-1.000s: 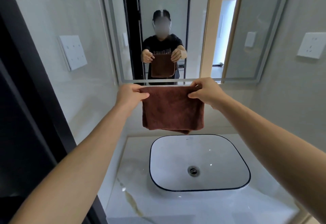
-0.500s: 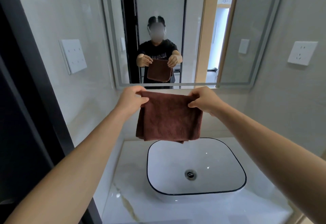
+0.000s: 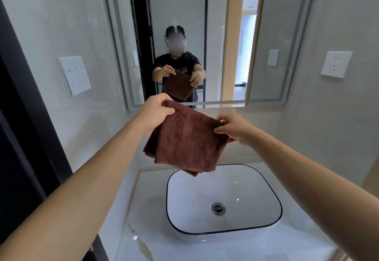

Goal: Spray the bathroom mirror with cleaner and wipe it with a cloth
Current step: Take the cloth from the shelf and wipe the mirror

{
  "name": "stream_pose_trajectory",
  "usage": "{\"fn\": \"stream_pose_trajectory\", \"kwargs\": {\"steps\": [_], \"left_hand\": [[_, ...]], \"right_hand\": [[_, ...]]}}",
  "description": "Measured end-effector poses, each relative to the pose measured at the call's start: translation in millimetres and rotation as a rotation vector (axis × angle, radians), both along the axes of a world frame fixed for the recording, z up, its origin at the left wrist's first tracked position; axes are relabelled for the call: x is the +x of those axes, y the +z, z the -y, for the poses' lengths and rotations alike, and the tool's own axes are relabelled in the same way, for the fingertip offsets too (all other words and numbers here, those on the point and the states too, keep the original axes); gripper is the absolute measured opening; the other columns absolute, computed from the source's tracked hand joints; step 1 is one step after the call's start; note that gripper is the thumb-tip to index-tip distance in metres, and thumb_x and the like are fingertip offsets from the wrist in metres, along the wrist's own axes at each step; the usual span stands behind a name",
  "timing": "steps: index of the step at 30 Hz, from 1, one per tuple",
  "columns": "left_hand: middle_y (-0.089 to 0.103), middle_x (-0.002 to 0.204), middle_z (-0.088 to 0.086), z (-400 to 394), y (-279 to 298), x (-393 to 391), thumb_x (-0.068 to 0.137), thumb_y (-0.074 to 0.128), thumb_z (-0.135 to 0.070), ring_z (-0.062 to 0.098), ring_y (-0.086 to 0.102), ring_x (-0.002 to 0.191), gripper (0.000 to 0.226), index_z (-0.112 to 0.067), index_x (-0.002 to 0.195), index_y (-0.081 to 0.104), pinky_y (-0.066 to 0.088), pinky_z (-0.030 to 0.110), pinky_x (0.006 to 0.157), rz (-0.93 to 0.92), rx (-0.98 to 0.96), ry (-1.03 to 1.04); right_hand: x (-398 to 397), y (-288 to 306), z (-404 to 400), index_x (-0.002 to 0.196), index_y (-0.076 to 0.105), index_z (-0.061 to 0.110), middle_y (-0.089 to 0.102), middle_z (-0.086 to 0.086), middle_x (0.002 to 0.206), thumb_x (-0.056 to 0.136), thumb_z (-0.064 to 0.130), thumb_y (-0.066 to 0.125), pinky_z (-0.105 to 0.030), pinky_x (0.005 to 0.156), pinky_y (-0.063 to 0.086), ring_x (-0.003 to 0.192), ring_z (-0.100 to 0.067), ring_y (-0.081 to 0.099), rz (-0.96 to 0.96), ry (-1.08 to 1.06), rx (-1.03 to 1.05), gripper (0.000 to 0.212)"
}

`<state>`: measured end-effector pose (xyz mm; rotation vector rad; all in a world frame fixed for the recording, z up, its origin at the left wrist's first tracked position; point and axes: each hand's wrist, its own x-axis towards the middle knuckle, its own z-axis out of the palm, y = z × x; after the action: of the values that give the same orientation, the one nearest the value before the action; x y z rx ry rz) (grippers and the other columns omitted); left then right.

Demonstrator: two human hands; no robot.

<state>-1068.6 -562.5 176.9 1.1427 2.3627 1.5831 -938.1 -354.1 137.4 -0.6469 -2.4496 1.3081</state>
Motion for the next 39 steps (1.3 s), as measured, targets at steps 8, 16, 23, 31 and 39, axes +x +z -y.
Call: {"fn": "stream_pose_trajectory", "kwargs": {"steps": [8, 16, 23, 31, 39], "left_hand": [[0.070, 0.102, 0.015, -11.9, 21.0, 15.0, 0.092, 0.059, 0.000, 0.031, 0.066, 0.100, 0.020, -0.019, 0.088, 0.065, 0.052, 0.048, 0.092, -0.059, -0.096, -0.026], [0.068, 0.105, 0.014, -9.7, 23.1, 18.0, 0.095, 0.053, 0.004, 0.026, 0.065, 0.101, 0.019, -0.012, 0.098, 0.063, 0.052, 0.041, 0.091, -0.100, -0.130, -0.071], [0.065, 0.101, 0.008, -8.0, 16.7, 6.0, 0.094, 0.051, 0.006, 0.019, 0.062, 0.096, 0.025, -0.017, 0.096, 0.062, 0.050, 0.034, 0.081, -0.226, -0.112, 0.016], [0.066, 0.090, 0.005, 8.4, -27.0, -17.2, 0.091, 0.058, 0.002, 0.026, 0.063, 0.086, 0.019, -0.012, 0.099, 0.068, 0.052, 0.036, 0.074, -0.299, -0.087, 0.292], [0.068, 0.089, 0.014, 45.3, -114.7, -29.6, 0.089, 0.062, 0.001, 0.030, 0.065, 0.083, 0.015, -0.010, 0.096, 0.068, 0.055, 0.038, 0.077, -0.058, -0.302, 0.211]], "right_hand": [[9.1, -37.9, 5.2, 0.114, 0.068, 0.010, 0.071, -0.010, 0.113, 0.093, 0.009, 0.065, -0.041, 0.087, 0.058, 0.104, -0.023, 0.067, 0.045, 0.069, -0.455, 0.021], [8.9, -40.3, -1.6, 0.125, 0.066, 0.022, 0.067, -0.003, 0.122, 0.092, 0.016, 0.068, -0.049, 0.098, 0.052, 0.114, -0.022, 0.060, -0.003, 0.126, -0.467, 0.034], [5.8, -9.8, -9.1, 0.100, 0.076, 0.013, 0.075, -0.007, 0.096, 0.088, 0.010, 0.072, -0.035, 0.085, 0.054, 0.096, -0.025, 0.067, -0.077, 0.093, -0.195, 0.013], [3.5, -1.1, 19.2, 0.062, 0.058, 0.018, 0.051, 0.005, 0.060, 0.079, 0.028, 0.079, -0.030, 0.054, 0.033, 0.062, -0.014, 0.049, -0.116, -0.036, 0.586, 0.028], [15.2, -79.9, 54.2, 0.068, 0.057, 0.016, 0.053, -0.002, 0.065, 0.081, 0.024, 0.077, -0.024, 0.050, 0.035, 0.062, -0.017, 0.049, 0.128, 0.167, 0.394, 0.025]]}}
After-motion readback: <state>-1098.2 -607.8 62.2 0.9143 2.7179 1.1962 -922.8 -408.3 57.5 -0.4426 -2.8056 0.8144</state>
